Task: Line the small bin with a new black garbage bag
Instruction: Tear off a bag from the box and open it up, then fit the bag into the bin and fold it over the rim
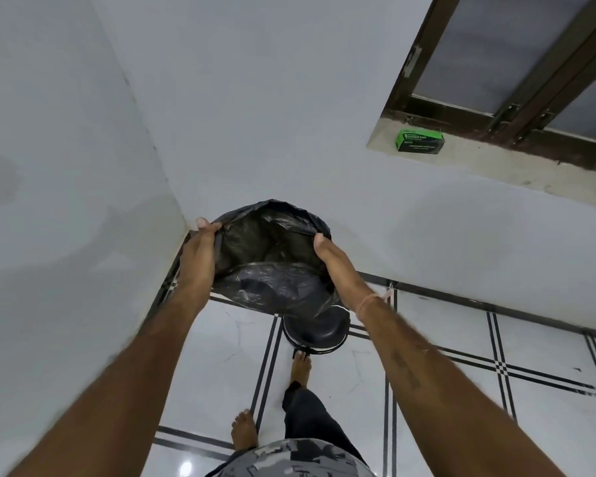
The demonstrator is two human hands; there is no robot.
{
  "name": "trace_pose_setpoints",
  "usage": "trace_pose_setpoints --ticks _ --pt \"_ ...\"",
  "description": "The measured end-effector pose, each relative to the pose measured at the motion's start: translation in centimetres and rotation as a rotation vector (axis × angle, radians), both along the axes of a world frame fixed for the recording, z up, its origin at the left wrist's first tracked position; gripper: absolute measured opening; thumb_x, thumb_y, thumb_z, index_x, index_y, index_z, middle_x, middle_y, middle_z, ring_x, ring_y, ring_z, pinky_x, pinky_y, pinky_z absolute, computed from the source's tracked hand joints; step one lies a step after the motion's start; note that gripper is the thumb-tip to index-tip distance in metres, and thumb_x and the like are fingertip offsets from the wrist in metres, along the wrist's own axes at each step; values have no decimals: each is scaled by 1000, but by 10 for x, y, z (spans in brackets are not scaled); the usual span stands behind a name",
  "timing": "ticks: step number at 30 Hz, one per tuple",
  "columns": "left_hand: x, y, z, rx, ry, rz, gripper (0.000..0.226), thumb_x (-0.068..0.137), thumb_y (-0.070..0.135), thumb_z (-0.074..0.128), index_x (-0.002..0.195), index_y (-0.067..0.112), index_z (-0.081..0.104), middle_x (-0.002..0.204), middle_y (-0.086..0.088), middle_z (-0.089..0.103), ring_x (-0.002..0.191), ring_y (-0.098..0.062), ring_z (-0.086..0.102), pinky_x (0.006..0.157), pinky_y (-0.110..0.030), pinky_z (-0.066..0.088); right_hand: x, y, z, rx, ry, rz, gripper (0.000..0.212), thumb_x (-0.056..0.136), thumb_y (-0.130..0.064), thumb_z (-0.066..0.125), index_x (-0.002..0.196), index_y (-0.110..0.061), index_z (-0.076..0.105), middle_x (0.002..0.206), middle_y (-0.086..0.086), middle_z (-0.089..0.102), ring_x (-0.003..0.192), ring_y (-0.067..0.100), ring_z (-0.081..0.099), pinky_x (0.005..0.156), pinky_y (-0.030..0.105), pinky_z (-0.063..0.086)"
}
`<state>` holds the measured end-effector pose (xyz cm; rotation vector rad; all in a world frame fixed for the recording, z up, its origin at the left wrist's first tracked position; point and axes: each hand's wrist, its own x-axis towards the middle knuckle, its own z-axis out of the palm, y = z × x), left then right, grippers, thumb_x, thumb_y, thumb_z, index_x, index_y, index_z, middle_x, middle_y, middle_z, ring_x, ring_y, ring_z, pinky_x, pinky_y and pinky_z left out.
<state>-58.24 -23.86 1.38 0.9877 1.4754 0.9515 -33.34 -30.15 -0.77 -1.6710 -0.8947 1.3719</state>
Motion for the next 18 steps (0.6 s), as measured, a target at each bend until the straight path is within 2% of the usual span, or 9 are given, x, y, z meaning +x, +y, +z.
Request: trace_pose_setpoints --ticks 4,7,9,12,14,16,18 --pt "6 13 -3 -17 8 20 78 87 89 30 125 37 73 132 8 70 127 -15 62 116 -44 44 6 18 -10 -68 5 -13 95 73 -94 58 153 -44 47 161 -13 46 148 12 44 127 43 32" --pt "18 26 -6 -29 25 31 73 97 79 28 130 31 71 131 6 70 125 -15 63 114 -40 46 24 41 -46 -153 -16 -19 85 70 -99 53 146 -59 47 162 -16 44 152 16 39 128 49 28" --pt "28 34 -12 -58 29 42 69 101 73 28 133 27 69 129 7 71 123 -14 64 109 -33 49 31 48 -51 -192 13 -15 80 76 -97 50 147 -60 46 161 -19 42 154 16 33 129 50 23" --pt "46 43 -22 -95 28 61 61 106 63 28 134 27 68 115 15 70 112 -2 65 84 -10 52 36 53 -46 -189 118 -50 66 98 -72 50 154 -36 47 147 -16 46 139 11 41 126 39 30" --pt "54 47 -35 -133 35 79 60 108 61 28 137 27 67 116 13 71 109 -2 65 78 -8 49 39 57 -62 -227 187 -132 40 104 -57 53 136 -35 60 130 -14 57 131 14 50 124 41 37" --pt "57 45 -55 -162 36 106 61 106 63 27 140 29 65 127 4 69 117 -12 64 84 -13 48 33 58 -88 -247 277 -176 37 99 -64 58 124 -40 72 135 -5 68 133 20 59 122 47 41" --pt "58 45 -85 -207 58 122 61 105 64 27 140 32 64 131 3 68 120 -15 64 87 -19 48 28 62 -126 -280 350 -205 48 89 -76 62 125 -45 71 143 -4 66 135 20 60 122 48 41"
